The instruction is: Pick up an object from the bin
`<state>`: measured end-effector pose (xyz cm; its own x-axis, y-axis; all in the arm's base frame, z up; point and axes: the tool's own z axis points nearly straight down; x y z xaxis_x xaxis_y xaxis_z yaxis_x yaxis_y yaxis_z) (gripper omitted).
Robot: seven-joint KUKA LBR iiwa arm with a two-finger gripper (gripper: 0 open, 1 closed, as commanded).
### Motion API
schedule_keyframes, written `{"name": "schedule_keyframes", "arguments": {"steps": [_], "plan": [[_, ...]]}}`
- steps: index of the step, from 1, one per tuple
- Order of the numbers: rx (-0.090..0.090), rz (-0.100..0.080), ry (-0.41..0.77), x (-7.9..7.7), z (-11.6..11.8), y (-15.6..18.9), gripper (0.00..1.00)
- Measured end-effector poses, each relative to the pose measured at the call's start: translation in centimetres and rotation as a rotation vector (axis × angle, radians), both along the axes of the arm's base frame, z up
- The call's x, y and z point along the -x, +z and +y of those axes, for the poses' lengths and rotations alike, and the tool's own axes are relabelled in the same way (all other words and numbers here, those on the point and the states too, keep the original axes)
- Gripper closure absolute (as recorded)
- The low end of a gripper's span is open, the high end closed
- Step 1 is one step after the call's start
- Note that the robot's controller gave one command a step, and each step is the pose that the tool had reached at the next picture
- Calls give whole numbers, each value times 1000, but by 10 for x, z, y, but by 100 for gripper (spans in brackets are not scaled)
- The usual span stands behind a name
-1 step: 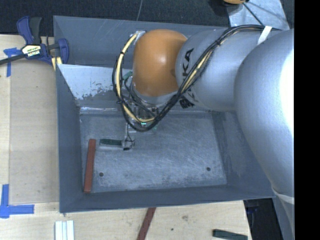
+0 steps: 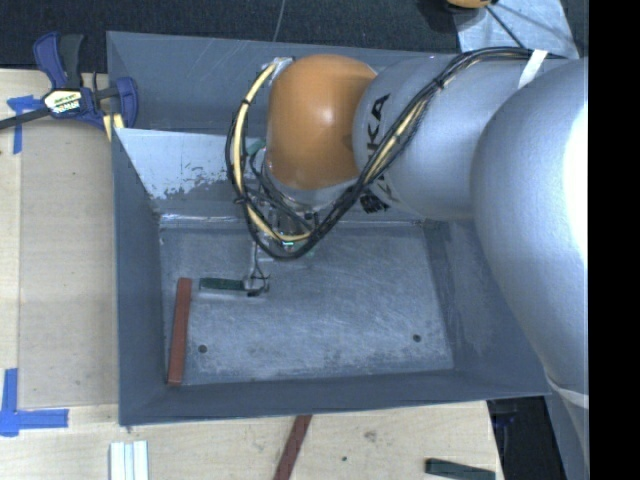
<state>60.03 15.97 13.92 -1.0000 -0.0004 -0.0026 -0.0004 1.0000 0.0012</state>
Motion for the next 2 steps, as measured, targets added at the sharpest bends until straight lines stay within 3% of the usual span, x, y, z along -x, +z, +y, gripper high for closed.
{"name": "schedule_keyframes", "arguments": {"steps": [1, 2], "plan": [[0, 0, 260, 45, 41, -69, 100], [0, 0, 259, 45, 40, -69, 100]]}}
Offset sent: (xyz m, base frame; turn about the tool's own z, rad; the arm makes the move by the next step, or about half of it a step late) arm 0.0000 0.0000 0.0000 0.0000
